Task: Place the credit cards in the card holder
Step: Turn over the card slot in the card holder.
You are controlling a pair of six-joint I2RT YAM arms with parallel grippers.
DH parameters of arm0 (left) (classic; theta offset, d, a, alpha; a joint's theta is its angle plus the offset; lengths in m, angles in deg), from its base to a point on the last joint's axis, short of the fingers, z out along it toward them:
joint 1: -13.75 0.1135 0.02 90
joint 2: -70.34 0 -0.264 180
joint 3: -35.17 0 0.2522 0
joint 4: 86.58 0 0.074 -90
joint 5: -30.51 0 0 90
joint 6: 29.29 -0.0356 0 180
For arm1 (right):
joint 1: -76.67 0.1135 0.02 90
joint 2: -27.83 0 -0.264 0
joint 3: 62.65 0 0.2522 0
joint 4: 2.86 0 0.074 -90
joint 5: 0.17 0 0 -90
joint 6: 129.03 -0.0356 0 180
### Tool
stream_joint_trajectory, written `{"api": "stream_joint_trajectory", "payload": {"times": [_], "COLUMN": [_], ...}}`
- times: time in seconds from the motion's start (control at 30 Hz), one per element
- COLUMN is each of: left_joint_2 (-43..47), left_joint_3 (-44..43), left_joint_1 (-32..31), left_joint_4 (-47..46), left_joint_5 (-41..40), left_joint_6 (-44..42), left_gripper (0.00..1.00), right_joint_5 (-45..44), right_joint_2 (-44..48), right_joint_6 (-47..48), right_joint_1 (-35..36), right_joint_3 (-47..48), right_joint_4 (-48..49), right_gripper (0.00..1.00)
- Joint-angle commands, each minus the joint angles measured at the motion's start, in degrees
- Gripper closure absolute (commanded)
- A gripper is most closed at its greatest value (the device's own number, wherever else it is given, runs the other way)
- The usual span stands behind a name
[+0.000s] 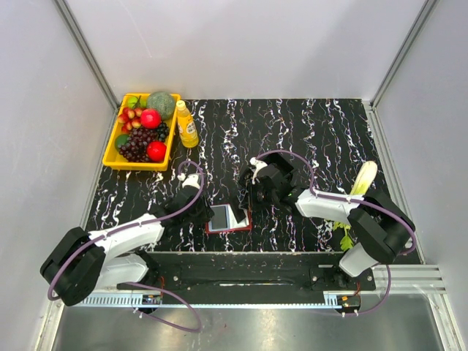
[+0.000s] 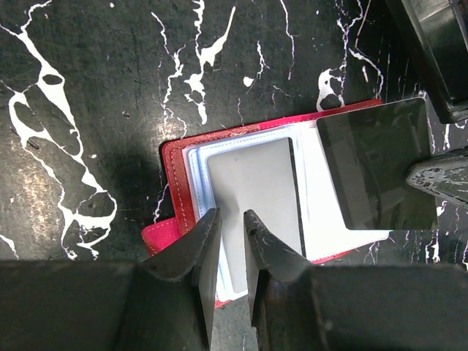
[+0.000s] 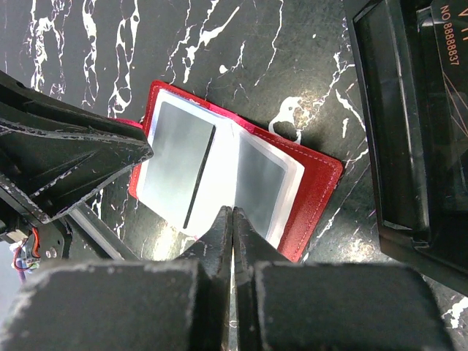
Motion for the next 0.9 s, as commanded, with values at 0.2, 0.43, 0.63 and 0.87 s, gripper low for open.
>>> {"api": "stream_joint_trajectory", "payload": {"times": [0.2, 0.43, 0.63, 0.87], "left_joint_2": [-2.18, -2.98, -1.04, 0.28], "left_joint_3": [-2.07, -1.81, -1.54, -1.28], "left_joint_1": [0.08, 0.09, 0.08, 0.08], "left_joint_4": [-0.17, -2.8, -5.44, -7.11], "left_joint_5": [-0.88, 1.58, 3.69, 5.45], "left_joint_6": [-0.21, -0.03, -0.21, 0.06], "left_gripper": [0.76, 0.78, 0.78, 0.81], "right_joint_5": [-1.1, -1.09, -1.18, -1.53], "right_joint_2": [-0.4, -0.05, -0.04, 0.04], "right_joint_6": [1.03, 0.86, 0.77, 0.77], "right_joint_1": [0.54, 0.54, 0.54, 0.45], "right_joint_3": [0.4, 0.31, 0.14, 0.05], "right_joint_4": [2.01, 1.93, 2.01, 1.75], "right_gripper": [1.0, 1.0, 1.0, 1.0]}}
